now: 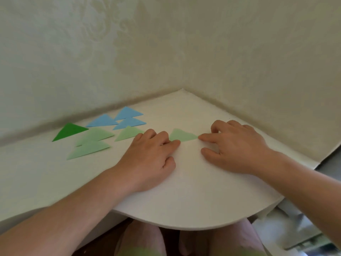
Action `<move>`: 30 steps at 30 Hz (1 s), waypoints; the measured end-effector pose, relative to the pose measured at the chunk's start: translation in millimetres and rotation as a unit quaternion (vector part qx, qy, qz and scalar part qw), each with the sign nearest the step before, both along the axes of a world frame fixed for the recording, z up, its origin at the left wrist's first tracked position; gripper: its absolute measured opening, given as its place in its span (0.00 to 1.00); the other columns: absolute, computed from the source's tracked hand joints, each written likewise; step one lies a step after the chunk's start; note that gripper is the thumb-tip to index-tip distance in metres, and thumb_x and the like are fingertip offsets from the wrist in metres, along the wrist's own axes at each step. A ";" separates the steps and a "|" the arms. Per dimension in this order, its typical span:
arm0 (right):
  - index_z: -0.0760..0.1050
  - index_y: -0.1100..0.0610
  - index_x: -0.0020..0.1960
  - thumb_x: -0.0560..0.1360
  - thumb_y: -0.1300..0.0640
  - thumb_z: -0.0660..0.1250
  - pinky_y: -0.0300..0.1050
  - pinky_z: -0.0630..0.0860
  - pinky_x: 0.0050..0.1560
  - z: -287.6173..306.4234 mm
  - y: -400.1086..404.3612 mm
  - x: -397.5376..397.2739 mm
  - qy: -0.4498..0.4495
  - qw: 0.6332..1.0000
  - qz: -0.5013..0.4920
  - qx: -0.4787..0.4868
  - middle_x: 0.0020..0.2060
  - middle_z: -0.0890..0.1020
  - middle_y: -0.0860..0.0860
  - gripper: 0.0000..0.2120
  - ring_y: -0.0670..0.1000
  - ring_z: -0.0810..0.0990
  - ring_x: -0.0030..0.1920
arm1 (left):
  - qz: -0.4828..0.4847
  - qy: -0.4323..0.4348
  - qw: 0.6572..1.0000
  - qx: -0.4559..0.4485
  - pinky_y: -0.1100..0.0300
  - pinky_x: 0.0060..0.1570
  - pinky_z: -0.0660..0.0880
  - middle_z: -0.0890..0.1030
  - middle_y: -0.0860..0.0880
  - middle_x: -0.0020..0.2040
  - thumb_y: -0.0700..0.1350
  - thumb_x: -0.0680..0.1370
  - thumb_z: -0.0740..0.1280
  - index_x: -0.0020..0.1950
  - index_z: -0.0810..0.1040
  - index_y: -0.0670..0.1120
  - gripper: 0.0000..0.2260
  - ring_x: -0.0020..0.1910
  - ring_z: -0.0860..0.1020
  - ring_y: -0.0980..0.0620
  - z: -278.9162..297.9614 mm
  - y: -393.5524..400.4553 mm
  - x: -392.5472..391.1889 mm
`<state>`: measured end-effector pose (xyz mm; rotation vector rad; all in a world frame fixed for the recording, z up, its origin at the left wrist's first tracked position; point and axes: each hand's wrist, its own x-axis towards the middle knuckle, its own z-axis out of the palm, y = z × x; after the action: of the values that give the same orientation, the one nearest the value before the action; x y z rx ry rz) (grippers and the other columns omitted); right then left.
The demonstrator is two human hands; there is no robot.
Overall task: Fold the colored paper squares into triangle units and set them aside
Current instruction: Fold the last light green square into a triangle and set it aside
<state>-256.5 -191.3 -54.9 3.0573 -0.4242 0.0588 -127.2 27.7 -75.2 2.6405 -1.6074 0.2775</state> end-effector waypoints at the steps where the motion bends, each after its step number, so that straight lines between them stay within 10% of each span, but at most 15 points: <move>1: 0.68 0.31 0.69 0.76 0.30 0.49 0.49 0.69 0.51 -0.1 0.4 3.1 -0.004 1.000 -0.001 0.003 0.56 0.71 0.40 0.24 0.51 0.72 0.57 | 0.003 0.002 1.000 0.000 0.53 0.56 0.65 0.69 0.57 0.54 0.57 0.76 0.42 0.77 0.68 0.57 0.31 0.53 0.64 0.50 1.0 -1.0 -0.3; 5: 0.78 0.41 0.59 0.80 0.36 0.53 0.50 0.77 0.52 -3.7 1.9 7.8 -0.073 0.997 -0.013 0.030 0.59 0.73 0.39 0.19 0.51 0.75 0.58 | 0.007 -0.006 1.000 0.010 0.53 0.50 0.59 0.65 0.55 0.50 0.58 0.73 0.41 0.74 0.68 0.58 0.32 0.50 0.62 0.50 5.4 -15.6 -0.1; 14: 0.65 0.38 0.74 0.73 0.28 0.43 0.54 0.70 0.63 -10.5 16.1 8.6 -0.015 0.994 0.086 0.069 0.61 0.70 0.39 0.35 0.49 0.65 0.64 | -0.024 -0.052 0.998 -0.012 0.52 0.47 0.62 0.65 0.53 0.43 0.55 0.76 0.47 0.72 0.74 0.62 0.28 0.44 0.65 0.49 7.2 -25.8 4.8; 30: 0.68 0.41 0.72 0.76 0.29 0.47 0.52 0.69 0.62 -10.7 18.1 9.0 -0.009 0.995 0.081 0.064 0.61 0.70 0.39 0.31 0.50 0.65 0.65 | 0.006 0.004 0.999 -0.040 0.49 0.55 0.69 0.82 0.62 0.55 0.53 0.74 0.54 0.57 0.84 0.58 0.22 0.54 0.78 0.51 11.0 20.4 21.2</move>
<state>-247.5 -173.2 -65.6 3.2139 -0.1867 0.0677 -106.1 48.1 -64.2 2.5899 -1.5437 0.3229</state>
